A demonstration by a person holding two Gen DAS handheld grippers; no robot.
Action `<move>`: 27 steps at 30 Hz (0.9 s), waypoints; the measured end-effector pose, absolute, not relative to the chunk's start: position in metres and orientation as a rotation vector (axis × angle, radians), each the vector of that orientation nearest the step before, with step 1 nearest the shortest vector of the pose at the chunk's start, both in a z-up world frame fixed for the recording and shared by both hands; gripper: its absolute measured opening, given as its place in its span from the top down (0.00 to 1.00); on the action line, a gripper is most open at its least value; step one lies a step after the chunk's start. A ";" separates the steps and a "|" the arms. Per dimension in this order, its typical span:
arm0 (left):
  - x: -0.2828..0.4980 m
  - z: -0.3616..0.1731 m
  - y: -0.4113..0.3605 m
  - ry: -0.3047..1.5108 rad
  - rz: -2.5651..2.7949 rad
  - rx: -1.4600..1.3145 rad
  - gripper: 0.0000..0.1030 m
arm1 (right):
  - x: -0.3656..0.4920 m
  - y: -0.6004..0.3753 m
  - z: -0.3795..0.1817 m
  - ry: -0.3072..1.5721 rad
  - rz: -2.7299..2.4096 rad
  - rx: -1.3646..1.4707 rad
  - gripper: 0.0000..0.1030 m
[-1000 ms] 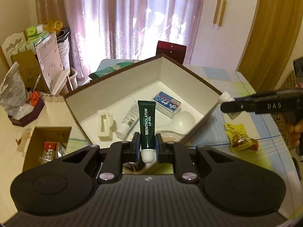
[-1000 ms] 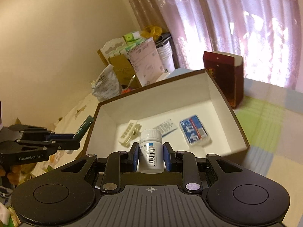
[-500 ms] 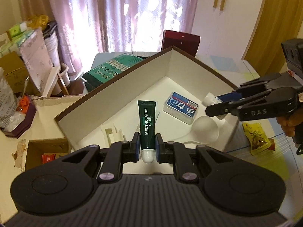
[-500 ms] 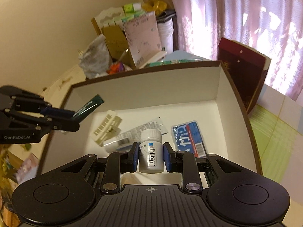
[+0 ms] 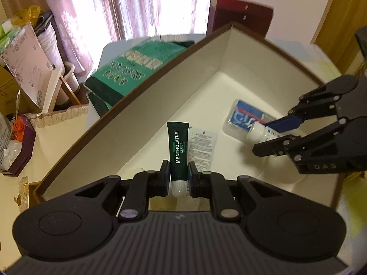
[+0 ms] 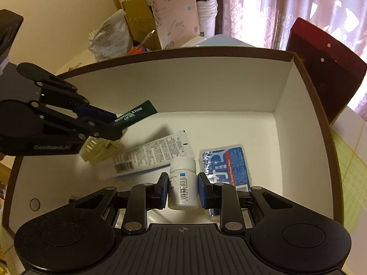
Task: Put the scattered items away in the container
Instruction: 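Lower both tools into the box and open them to release the lip gel and pill bottle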
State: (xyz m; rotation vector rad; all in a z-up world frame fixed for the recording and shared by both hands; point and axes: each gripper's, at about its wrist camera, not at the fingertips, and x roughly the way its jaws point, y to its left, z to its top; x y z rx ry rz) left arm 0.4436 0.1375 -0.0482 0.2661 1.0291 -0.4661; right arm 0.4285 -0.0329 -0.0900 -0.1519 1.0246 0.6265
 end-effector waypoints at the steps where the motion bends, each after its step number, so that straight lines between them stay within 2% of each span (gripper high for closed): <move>1: 0.447 -0.051 0.136 1.033 -0.465 0.270 0.88 | 0.430 -0.033 -0.091 1.024 0.629 -0.153 0.71; 13: 0.471 -0.084 0.121 1.082 -0.455 0.313 0.88 | 0.440 -0.030 -0.095 1.030 0.648 -0.145 0.71; 24: 0.470 -0.087 0.118 1.097 -0.427 0.334 0.87 | 0.443 -0.018 -0.096 1.063 0.681 -0.241 0.71; 27: 0.467 -0.083 0.119 1.092 -0.428 0.338 0.80 | 0.442 -0.012 -0.096 1.065 0.689 -0.282 0.71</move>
